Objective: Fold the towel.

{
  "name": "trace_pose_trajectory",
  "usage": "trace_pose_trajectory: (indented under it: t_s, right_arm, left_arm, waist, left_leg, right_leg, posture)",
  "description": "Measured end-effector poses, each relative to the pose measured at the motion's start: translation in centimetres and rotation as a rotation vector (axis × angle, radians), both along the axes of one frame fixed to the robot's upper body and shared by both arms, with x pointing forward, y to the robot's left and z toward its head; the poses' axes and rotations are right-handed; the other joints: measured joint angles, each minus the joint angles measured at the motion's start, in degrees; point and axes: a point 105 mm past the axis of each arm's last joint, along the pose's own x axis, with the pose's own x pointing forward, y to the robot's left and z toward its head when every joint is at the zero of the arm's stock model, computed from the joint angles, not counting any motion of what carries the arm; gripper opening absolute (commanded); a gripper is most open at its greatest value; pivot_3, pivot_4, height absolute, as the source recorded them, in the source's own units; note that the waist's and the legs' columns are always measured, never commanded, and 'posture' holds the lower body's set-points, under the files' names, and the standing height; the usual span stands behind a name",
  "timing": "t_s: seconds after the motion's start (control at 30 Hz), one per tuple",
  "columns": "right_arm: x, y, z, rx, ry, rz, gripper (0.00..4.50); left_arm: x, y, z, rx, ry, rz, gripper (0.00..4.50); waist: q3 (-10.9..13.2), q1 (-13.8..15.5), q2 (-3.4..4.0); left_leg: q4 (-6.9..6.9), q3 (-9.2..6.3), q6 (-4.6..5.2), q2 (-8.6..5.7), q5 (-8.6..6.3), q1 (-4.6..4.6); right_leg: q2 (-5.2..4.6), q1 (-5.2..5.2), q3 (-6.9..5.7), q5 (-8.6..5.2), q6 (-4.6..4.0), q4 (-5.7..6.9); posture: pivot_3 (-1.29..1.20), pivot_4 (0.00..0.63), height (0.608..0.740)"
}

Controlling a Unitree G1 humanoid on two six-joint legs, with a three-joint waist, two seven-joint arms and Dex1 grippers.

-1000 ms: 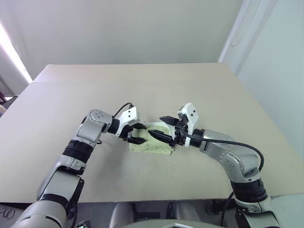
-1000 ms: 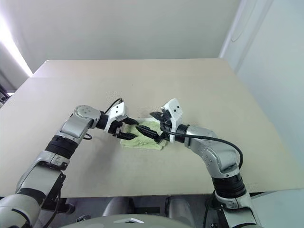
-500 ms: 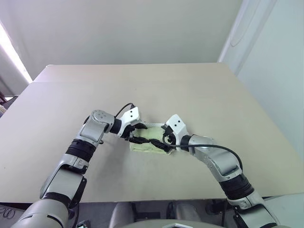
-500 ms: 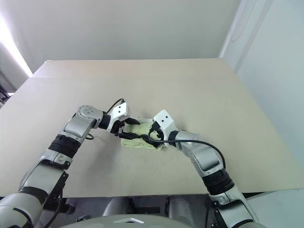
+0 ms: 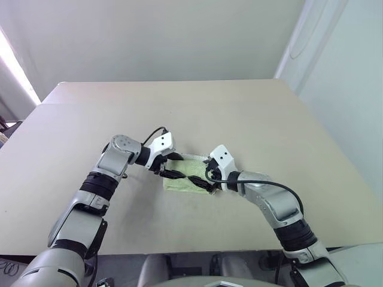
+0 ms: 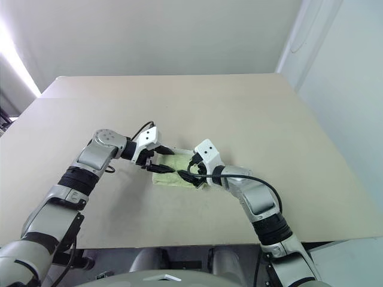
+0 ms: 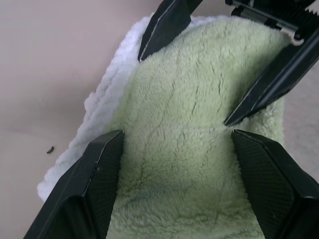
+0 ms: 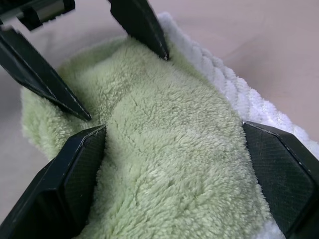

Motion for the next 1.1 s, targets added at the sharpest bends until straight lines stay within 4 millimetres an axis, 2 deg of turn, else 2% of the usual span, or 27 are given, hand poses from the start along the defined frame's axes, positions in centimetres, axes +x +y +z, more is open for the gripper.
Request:
trace_pose_trajectory:
  t_s: [0.03, 0.13, 0.2, 0.27, 0.33, 0.43, 0.53, 0.63, 0.7, 0.77, 0.87, 0.93, 1.03, 1.1]
  right_arm:
    - [0.0, -0.1, 1.1, 0.071, 0.005, -0.009, 4.50]
    - [-0.1, -1.3, 6.3, 0.241, -0.098, -0.012, 4.50]
    - [-0.5, -2.3, 8.2, 0.260, -0.147, -0.006, 4.50]
    - [-0.9, -2.6, 8.2, 0.264, -0.133, -0.002, 4.50]
    - [-2.1, -3.1, 7.4, 0.242, -0.099, 0.013, 4.50]
    - [-3.5, -4.6, 7.0, 0.230, -0.071, 0.005, 4.50]
    - [-4.7, -5.5, 7.3, 0.233, -0.074, 0.009, 4.50]
    - [-5.7, -6.0, 7.0, 0.206, -0.065, 0.019, 4.50]
    - [-6.1, -6.6, 6.5, 0.191, -0.051, 0.007, 4.50]
    - [-6.2, -6.9, 6.2, 0.175, -0.041, 0.001, 4.50]
    - [-6.2, -6.5, 6.3, 0.161, -0.055, 0.014, 4.50]
    - [-6.2, -6.0, 6.1, 0.093, -0.074, 0.043, 4.50]
    - [-6.1, -4.2, 6.1, 0.033, -0.101, 0.109, 4.50]
    - [-5.7, -2.3, 6.2, 0.002, -0.130, 0.164, 4.50]
  left_arm:
    - [0.1, 0.2, 0.0, 0.003, -0.016, -0.005, 3.62]
    - [0.9, 1.1, 0.4, -0.006, -0.080, 0.011, 3.62]
    - [1.6, 1.6, 1.1, -0.034, -0.092, 0.049, 3.62]
    - [2.1, 1.7, 2.2, -0.071, -0.102, 0.063, 3.62]
    - [2.5, 1.9, 3.9, -0.151, -0.080, 0.081, 3.62]
    - [3.4, 3.8, 7.1, -0.275, -0.071, 0.148, 3.62]
    - [3.7, 6.2, 8.9, -0.297, -0.074, 0.201, 3.62]
    - [3.6, 8.7, 7.9, -0.246, -0.061, 0.271, 3.62]
    - [3.0, 10.3, 6.1, -0.207, -0.022, 0.314, 3.62]
    - [2.3, 11.0, 4.6, -0.191, 0.020, 0.334, 3.62]
    - [2.0, 11.2, 3.9, -0.189, 0.041, 0.344, 3.62]
    - [1.8, 11.1, 3.9, -0.190, 0.047, 0.335, 3.62]
    - [1.4, 10.8, 4.0, -0.202, 0.065, 0.311, 3.62]
    - [0.9, 10.7, 3.8, -0.192, 0.068, 0.285, 3.62]
  waist:
    - [0.01, 0.02, 0.01]
    - [0.01, 0.17, 0.01]
    - [0.01, 0.29, 0.00]
    - [0.01, 0.25, 0.00]
    - [0.02, 0.27, -0.02]
    - [0.03, -0.16, -0.02]
    - [0.03, -0.24, -0.01]
    - [0.03, -0.17, 0.00]
    - [0.03, -0.06, -0.01]
    - [0.07, 0.11, -0.07]
    - [0.08, 0.46, -0.12]
    - [0.09, 0.31, -0.11]
    - [0.09, 0.07, -0.10]
    - [0.09, -0.34, -0.08]
  left_leg:
    - [0.00, 0.00, 0.00, 0.00, 0.00, -0.04]
    - [0.00, -0.01, 0.00, 0.00, 0.00, -0.04]
    - [0.00, -0.01, 0.00, 0.00, 0.00, -0.04]
    - [0.00, 0.00, 0.00, 0.00, 0.00, -0.05]
    - [-0.01, 0.00, 0.00, 0.00, 0.00, -0.09]
    - [-0.04, 0.02, 0.00, 0.00, 0.00, -0.08]
    - [-0.11, -0.01, 0.00, 0.01, 0.00, 0.00]
    - [-0.11, -0.03, -0.01, 0.01, -0.01, 0.03]
    - [-0.08, -0.02, -0.01, 0.00, -0.01, 0.01]
    - [-0.03, -0.01, -0.01, 0.00, -0.01, -0.01]
    - [-0.03, -0.01, -0.02, 0.00, -0.02, -0.04]
    - [-0.03, 0.01, -0.03, 0.00, -0.02, -0.04]
    - [-0.07, 0.01, -0.02, 0.02, -0.02, -0.06]
    - [-0.11, 0.01, -0.02, 0.06, -0.01, -0.05]
  right_leg:
    - [0.00, -0.04, 0.00, 0.01, 0.02, 0.00]
    - [0.00, -0.03, 0.00, 0.19, -0.06, -0.01]
    - [-0.01, -0.01, -0.01, 0.15, -0.04, -0.04]
    - [-0.02, -0.02, -0.01, -0.01, 0.00, -0.04]
    - [-0.02, -0.05, -0.02, -0.01, 0.00, -0.04]
    - [-0.02, -0.07, -0.01, -0.02, 0.02, -0.06]
    - [0.02, -0.04, -0.02, -0.03, 0.02, -0.06]
    - [0.01, -0.01, -0.02, -0.05, -0.01, -0.07]
    - [-0.03, -0.01, -0.02, -0.05, -0.02, -0.07]
    - [-0.05, -0.01, -0.02, -0.05, -0.02, -0.08]
    - [-0.11, 0.00, -0.08, -0.05, -0.02, -0.12]
    - [-0.13, 0.02, -0.08, -0.05, -0.02, -0.14]
    - [-0.09, -0.03, -0.08, -0.06, -0.03, -0.16]
    - [-0.02, -0.06, -0.07, -0.05, -0.04, -0.16]
  posture:
    - [0.00, 0.000, 0.683]
    - [0.00, 0.000, 0.683]
    - [0.00, 0.000, 0.683]
    - [0.00, 0.000, 0.683]
    - [0.00, 0.000, 0.683]
    - [0.00, 0.000, 0.683]
    - [0.00, 0.000, 0.683]
    - [0.00, 0.000, 0.683]
    - [0.00, 0.000, 0.683]
    - [0.00, 0.000, 0.683]
    - [0.00, 0.000, 0.683]
    - [0.00, 0.000, 0.683]
    - [0.00, 0.000, 0.683]
    - [0.00, 0.000, 0.683]
